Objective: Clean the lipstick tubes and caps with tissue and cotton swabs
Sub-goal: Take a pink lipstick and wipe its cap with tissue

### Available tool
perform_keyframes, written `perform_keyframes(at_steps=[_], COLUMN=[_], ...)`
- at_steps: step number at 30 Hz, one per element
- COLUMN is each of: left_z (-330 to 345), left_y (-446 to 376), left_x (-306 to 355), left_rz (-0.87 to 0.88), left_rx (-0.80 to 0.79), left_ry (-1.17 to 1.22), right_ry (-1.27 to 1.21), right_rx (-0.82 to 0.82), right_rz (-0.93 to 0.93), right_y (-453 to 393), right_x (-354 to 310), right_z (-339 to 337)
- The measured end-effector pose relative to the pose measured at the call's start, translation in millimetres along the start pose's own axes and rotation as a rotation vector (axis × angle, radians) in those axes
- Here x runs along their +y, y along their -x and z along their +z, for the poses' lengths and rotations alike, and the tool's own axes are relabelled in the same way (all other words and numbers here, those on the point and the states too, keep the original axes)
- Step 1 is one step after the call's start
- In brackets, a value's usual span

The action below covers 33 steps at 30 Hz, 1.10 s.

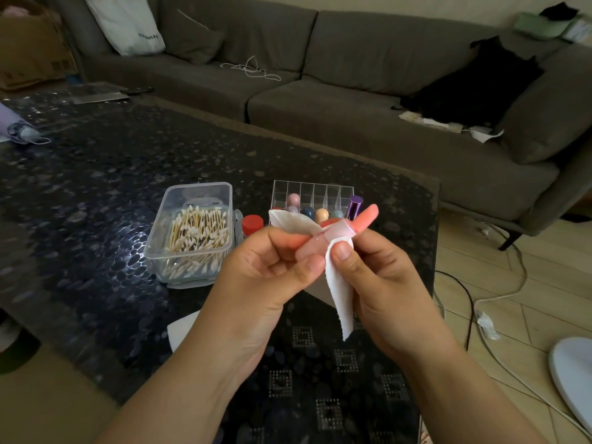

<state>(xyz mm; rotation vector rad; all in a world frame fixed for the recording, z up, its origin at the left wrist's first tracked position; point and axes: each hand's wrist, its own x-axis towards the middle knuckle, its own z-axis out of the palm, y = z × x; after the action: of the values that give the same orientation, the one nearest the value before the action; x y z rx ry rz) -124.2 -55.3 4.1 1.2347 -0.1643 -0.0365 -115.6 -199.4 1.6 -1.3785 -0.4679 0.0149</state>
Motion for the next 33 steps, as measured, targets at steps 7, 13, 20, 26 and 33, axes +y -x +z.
perform_keyframes(at_steps=[7,13,20,26,33], left_z=[0.9,-0.5,4.9,4.2,3.2], left_y=[2.5,1.7,2.2,1.7,2.8], left_x=[-2.6,-5.0,-4.6,-4.7,-7.0], left_rz=[-0.144,-0.009,-0.123,-0.047,-0.052], left_rx=[-0.064,-0.004,-0.067,-0.032,-0.002], left_ry=[0.016,-0.018,0.092,0.107,0.074], right_ry=[0.026,0.037,-0.071,0.047,0.022], right_rx=[0.042,0.022,0.055,0.062,0.071], right_rz=[0.033,0.01,0.051,0.023,0.044], right_y=[0.7,1.8,2.8,4.1,5.2], right_x=[2.5,-0.1,-1.0,3.9,5.2], right_z=[-7.4,-3.2,-4.8,-5.8,-4.1])
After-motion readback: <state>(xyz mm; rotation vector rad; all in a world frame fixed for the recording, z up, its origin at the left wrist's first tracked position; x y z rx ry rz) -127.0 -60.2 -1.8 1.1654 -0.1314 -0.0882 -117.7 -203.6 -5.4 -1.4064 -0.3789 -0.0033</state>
